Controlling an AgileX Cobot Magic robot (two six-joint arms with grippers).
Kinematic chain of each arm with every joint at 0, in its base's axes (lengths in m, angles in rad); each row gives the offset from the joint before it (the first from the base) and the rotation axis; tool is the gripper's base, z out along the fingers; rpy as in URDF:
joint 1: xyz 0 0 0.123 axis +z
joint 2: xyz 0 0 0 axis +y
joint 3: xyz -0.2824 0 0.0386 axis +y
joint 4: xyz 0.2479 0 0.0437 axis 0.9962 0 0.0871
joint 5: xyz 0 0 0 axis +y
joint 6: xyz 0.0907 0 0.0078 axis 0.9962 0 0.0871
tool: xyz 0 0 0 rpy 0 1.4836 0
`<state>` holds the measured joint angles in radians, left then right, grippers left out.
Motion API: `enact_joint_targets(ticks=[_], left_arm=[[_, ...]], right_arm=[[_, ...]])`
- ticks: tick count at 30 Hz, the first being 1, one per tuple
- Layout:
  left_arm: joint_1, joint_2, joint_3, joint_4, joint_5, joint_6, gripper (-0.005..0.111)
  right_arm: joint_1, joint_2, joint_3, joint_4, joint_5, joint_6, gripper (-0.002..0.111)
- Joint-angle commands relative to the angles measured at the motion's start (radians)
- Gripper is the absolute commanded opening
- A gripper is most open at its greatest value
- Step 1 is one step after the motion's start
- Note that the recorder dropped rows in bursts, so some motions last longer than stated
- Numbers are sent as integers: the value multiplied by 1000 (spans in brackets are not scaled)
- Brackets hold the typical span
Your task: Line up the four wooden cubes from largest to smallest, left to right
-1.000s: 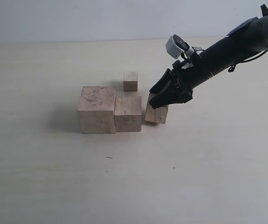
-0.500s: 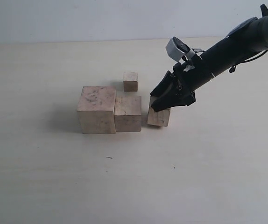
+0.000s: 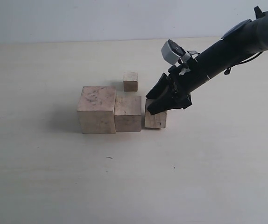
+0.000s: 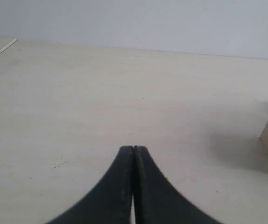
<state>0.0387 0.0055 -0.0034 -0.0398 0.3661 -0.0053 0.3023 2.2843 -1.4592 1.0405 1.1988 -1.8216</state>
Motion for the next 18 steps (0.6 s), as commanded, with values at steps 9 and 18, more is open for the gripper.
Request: enact_joint_targets(ticks=[9,18], left_arm=[[-1,-6,3,-1,-13,-3,0],[-1,-6,3,-1,-13,-3,0]], right_arm=[[0,3,5,-20,16,-10,52],[0,3,5,29,19,22,73]])
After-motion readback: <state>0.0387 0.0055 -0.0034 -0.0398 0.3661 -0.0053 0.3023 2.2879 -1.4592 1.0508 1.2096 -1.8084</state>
